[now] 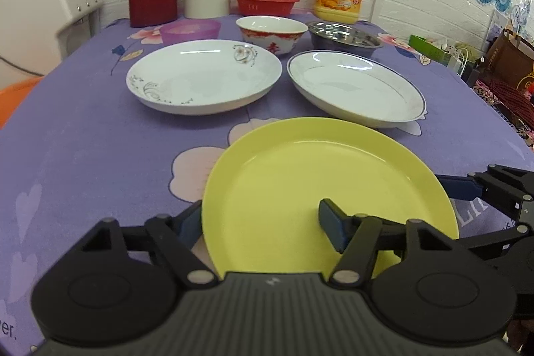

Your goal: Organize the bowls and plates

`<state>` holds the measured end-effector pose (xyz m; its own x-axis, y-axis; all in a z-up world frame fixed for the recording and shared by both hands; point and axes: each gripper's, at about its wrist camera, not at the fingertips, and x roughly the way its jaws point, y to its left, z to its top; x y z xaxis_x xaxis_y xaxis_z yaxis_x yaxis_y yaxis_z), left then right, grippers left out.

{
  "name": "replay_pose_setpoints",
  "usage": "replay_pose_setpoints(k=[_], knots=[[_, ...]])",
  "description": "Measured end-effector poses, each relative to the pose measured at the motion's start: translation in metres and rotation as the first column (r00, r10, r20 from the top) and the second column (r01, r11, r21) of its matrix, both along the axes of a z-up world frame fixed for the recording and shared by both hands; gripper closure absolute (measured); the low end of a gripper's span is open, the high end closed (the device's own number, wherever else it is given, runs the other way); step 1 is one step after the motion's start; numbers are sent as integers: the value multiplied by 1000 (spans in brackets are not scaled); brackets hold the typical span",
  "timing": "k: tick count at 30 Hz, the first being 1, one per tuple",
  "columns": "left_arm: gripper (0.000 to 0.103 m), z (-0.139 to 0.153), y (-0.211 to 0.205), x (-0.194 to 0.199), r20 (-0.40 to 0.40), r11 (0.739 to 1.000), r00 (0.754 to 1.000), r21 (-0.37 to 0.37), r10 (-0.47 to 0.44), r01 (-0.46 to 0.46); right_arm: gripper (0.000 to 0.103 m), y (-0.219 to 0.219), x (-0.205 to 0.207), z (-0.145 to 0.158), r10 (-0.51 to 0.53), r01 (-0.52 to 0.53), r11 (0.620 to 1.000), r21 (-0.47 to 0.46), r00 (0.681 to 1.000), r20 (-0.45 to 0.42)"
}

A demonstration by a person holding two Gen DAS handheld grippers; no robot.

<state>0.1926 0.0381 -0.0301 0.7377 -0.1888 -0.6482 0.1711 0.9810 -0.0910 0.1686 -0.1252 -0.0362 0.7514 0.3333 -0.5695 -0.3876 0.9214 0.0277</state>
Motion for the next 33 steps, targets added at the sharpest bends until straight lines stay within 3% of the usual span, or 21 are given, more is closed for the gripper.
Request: replay_pose_setpoints(k=[6, 15, 23, 28, 33], knots=[[42, 12, 24, -12, -4, 997, 997, 14, 81, -81, 0, 21, 1, 9, 47, -47, 999, 24, 999, 7], [42, 14, 83, -18, -8, 970, 970, 13, 242, -242, 0, 75, 17, 11, 184, -183, 981, 58, 983, -5], [41, 2, 87, -5, -7, 975, 975, -14, 220, -220, 0, 83, 26, 3, 172, -172, 985, 20, 985, -26], [33, 4, 94, 1, -11, 980, 982, -63, 187, -187, 0, 74, 32, 8, 182, -178, 982, 64, 982, -55], [32, 22, 109, 12, 43, 974, 978, -115, 203, -197, 0, 55, 34, 38, 162, -165, 980, 110, 986, 34]])
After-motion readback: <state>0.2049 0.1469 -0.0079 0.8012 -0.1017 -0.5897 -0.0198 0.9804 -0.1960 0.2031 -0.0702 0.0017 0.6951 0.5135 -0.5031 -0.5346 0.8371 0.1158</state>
